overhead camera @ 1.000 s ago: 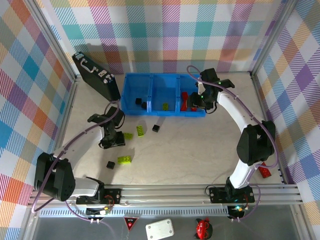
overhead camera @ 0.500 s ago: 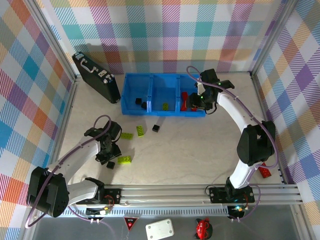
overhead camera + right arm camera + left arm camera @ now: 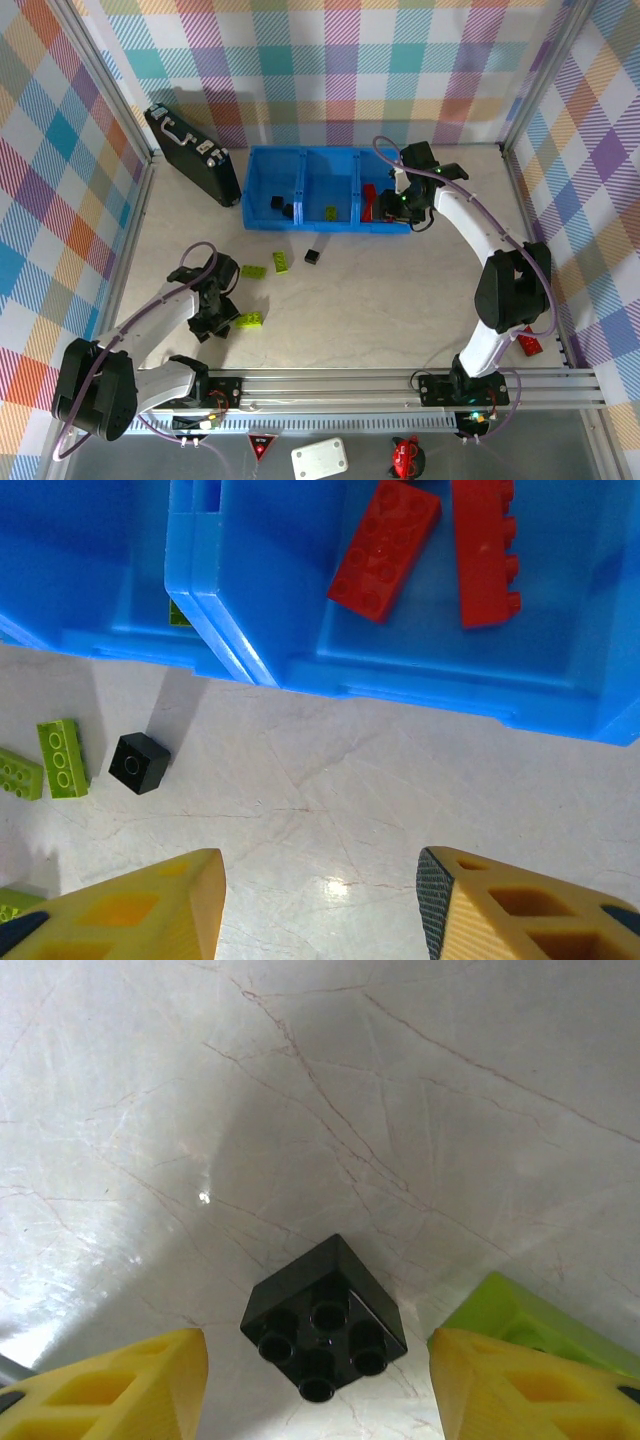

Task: Sort the legos into containers by color
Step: Pick up the lego from the bottom-left of the table.

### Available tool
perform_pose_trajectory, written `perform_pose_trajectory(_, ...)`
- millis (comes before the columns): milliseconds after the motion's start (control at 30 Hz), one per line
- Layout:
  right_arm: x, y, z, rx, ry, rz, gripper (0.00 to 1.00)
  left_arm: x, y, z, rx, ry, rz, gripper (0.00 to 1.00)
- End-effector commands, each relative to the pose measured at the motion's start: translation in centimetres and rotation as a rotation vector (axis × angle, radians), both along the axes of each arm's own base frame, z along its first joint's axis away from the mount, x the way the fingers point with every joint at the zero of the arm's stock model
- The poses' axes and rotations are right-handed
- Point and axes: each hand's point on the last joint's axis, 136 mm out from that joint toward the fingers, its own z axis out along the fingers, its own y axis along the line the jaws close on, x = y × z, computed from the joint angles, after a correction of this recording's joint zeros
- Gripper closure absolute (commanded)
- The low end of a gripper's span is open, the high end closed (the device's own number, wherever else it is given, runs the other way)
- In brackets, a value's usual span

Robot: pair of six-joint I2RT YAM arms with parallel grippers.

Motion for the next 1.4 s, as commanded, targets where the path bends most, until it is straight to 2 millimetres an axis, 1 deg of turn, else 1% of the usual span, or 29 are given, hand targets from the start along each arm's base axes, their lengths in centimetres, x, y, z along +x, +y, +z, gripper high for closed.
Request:
perform_pose_trajectory(0, -0.5, 0.5, 1.1, 0.014, -0.028, 0.040, 0.45, -0.1, -0.2, -0.8, -0.043, -0.004, 0.040, 0.39)
perform_pose_trajectory(133, -0.5, 0.5, 1.0, 0.011, -0.027, 0.041, 0.45, -0.3, -0.5, -1.7, -0.077, 0.002, 0.054, 0.41)
perform_pose_trajectory(267, -0.5, 0.4, 0.8, 0.008, -0.020, 0.039, 0.45, -0.4, -0.7, -2.1, -0.092, 0.006, 0.053, 0.46)
perform_pose_trajectory(333, -0.6, 0.5, 0.7, 0.011, -0.015, 0.041, 0.45, -0.4, -0.7, -2.2, -0.096, 0.005, 0.051, 0.50)
perform_pose_trajectory(667, -0.7, 0.6, 0.2, 0.012, 0.004, 0.044, 0.45, 0.0, -0.8, -1.7, -0.096, -0.004, 0.038, 0.58)
perform_pose_trajectory(833, -0.8, 0.5, 0.2, 0.013, 0.004, 0.042, 0.45, 0.4, -0.5, -0.6, -0.082, -0.021, 0.025, 0.58)
perform_pose_trajectory(1067, -1.0, 0.4, 0.5, 0.011, 0.000, 0.041, 0.45, 1.7, -0.5, 1.7, -0.069, -0.063, -0.020, 0.60)
perform_pose_trajectory(1200, -1.3, 0.2, 0.8, 0.007, -0.005, 0.035, 0.45, 2.9, -1.0, 3.2, -0.080, -0.094, -0.050, 0.60)
perform_pose_trajectory(1367, -1.9, -0.2, 1.0, 0.004, -0.008, 0.021, 0.45, 5.0, -1.6, 5.4, -0.087, -0.136, -0.104, 0.58)
